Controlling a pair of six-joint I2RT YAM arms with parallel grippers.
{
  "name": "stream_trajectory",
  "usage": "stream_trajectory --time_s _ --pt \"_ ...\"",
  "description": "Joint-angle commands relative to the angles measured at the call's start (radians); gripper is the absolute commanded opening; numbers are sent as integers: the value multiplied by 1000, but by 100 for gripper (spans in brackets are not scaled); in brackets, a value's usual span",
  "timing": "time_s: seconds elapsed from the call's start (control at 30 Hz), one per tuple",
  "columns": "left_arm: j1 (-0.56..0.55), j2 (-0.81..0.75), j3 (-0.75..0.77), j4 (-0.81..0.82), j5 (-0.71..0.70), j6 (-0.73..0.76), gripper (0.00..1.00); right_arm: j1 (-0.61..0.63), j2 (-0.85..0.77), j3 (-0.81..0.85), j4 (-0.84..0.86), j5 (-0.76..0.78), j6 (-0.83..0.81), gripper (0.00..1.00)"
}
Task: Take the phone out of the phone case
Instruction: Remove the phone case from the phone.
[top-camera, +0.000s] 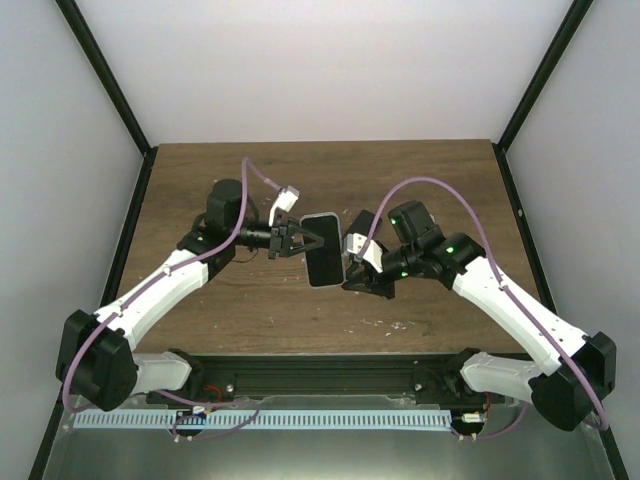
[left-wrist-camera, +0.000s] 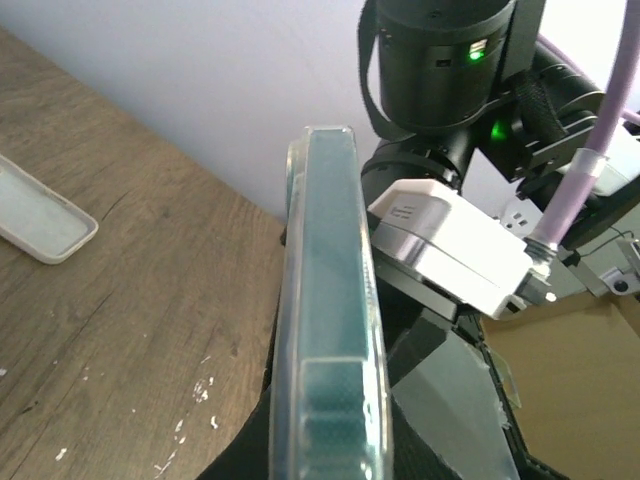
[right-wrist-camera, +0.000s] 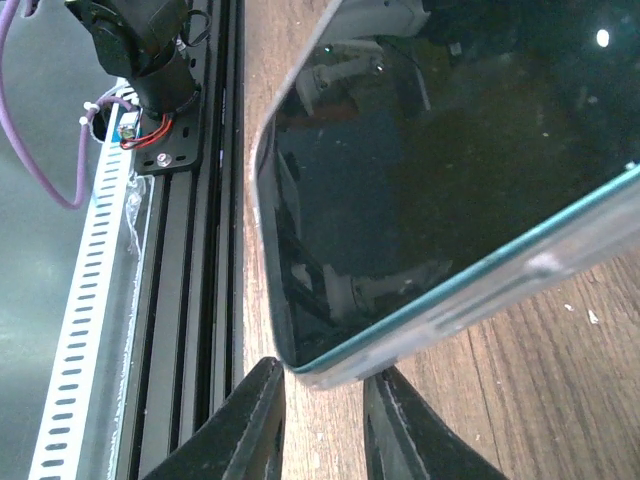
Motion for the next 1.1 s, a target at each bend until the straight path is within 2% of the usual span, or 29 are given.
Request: stream_trajectory --time_s 0.0,0.3,0.53,0.9,1.07 --pt "-5 3 24 103 69 -27 0 9 3 33 52 22 15 23" --pt "-5 12 22 126 114 -45 0 -14 38 30 102 48 43 18" --pt "-6 23 15 185 169 -94 0 -107 73 29 145 9 50 17" --pt "-36 42 17 182 192 -99 0 -156 104 64 180 -35 79 20" --pt "-51 54 33 123 183 -57 0 -157 101 93 184 -74 116 26"
